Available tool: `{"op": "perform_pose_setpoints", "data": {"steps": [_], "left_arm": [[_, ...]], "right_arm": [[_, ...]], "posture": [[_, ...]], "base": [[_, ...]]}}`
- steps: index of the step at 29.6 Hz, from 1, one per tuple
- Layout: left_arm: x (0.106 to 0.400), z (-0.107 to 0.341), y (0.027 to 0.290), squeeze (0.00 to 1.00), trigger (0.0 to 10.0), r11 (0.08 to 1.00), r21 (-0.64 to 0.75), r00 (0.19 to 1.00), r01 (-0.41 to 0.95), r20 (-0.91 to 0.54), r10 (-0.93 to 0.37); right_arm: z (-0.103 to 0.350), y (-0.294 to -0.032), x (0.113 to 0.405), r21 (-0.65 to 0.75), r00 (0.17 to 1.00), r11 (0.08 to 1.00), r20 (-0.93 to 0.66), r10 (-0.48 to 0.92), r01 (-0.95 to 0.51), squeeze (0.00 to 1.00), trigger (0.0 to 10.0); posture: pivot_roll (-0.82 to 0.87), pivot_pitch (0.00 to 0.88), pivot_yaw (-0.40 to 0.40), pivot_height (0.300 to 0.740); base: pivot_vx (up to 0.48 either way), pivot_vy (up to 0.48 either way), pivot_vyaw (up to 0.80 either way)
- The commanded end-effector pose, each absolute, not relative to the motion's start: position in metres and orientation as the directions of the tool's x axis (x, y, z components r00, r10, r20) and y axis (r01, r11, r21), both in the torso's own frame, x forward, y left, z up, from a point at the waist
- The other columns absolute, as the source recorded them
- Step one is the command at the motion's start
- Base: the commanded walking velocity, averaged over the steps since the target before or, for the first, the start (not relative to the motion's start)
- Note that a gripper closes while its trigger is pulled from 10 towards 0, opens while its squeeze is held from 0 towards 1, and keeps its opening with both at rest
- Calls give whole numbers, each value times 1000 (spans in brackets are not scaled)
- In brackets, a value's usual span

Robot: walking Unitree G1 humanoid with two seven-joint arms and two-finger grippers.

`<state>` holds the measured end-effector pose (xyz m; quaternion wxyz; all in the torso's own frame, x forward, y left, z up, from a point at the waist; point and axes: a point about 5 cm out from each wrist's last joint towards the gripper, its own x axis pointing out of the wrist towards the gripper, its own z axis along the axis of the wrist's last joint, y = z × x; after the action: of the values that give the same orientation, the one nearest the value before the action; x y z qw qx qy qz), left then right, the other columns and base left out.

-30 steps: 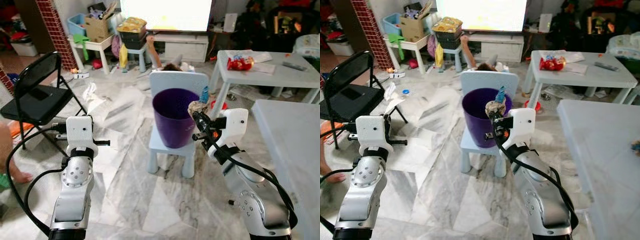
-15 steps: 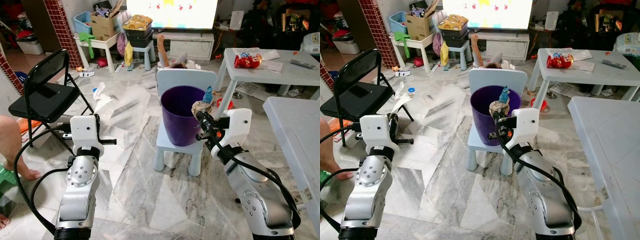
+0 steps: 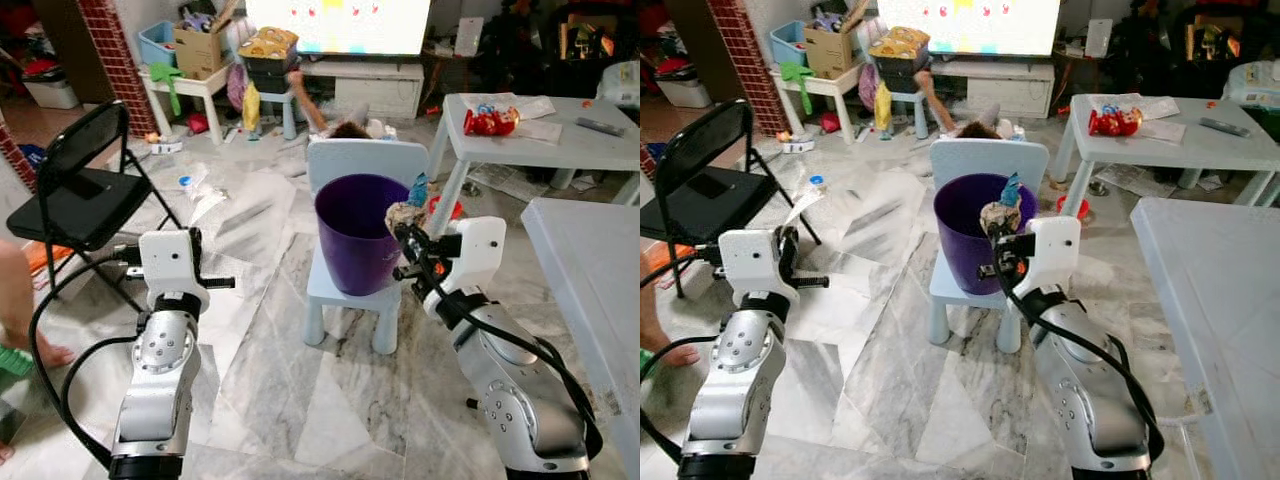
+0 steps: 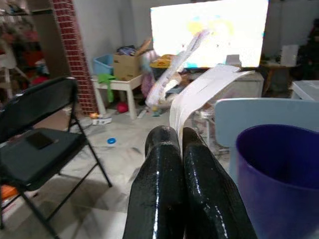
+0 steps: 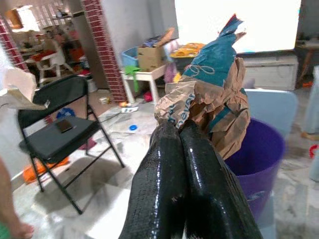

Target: Picking trash to rubbish bin

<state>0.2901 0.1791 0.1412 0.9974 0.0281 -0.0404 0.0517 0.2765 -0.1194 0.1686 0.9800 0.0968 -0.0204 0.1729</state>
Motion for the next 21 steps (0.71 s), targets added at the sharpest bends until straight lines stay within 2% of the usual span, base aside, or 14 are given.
{"op": "perform_pose_setpoints", "data": {"steps": [1,21], "left_arm": [[290,141,178,0,0,994,49,992,-100,81,95],[291,140,177,0,0,996,43,994,-81,70,78]], "right_arm": [[174,-119,276,176,938,922,94,332,-344,0,0],[171,-119,275,188,942,923,83,327,-337,0,0]], "posture": [[55,24,11,740],[56,31,18,740]], "base": [[480,0,0],[480,0,0]]}}
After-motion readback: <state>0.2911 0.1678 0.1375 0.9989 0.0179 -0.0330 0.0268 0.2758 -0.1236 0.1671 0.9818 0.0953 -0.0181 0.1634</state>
